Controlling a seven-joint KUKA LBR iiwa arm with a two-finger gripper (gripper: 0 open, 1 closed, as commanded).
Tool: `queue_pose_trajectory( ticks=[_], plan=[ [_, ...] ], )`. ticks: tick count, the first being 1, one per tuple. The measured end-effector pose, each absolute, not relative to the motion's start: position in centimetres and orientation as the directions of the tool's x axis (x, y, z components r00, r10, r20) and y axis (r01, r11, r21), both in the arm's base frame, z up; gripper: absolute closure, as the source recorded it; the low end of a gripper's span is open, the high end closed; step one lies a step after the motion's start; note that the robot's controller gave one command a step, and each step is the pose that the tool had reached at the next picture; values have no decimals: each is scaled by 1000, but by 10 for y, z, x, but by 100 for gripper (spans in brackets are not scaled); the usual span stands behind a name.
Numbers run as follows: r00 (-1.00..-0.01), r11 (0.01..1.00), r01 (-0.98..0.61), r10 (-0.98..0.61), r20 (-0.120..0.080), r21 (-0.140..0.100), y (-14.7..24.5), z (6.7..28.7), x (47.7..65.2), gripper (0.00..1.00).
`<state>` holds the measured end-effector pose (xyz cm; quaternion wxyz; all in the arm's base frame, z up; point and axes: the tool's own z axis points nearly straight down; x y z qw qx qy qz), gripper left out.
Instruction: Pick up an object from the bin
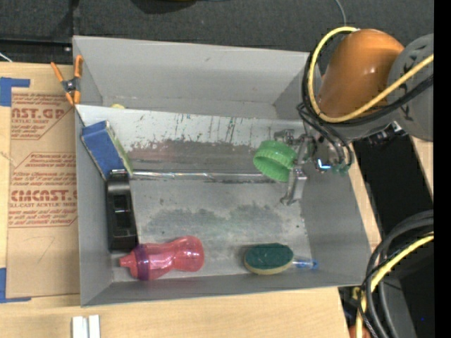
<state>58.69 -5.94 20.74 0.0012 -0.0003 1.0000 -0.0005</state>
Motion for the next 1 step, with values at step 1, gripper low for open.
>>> queue_pose_trajectory(
  ticks=[1],
  plan=[
    [-1000, 1000, -1, -1, -2, -1, -59, 207, 587, 100]
  ],
)
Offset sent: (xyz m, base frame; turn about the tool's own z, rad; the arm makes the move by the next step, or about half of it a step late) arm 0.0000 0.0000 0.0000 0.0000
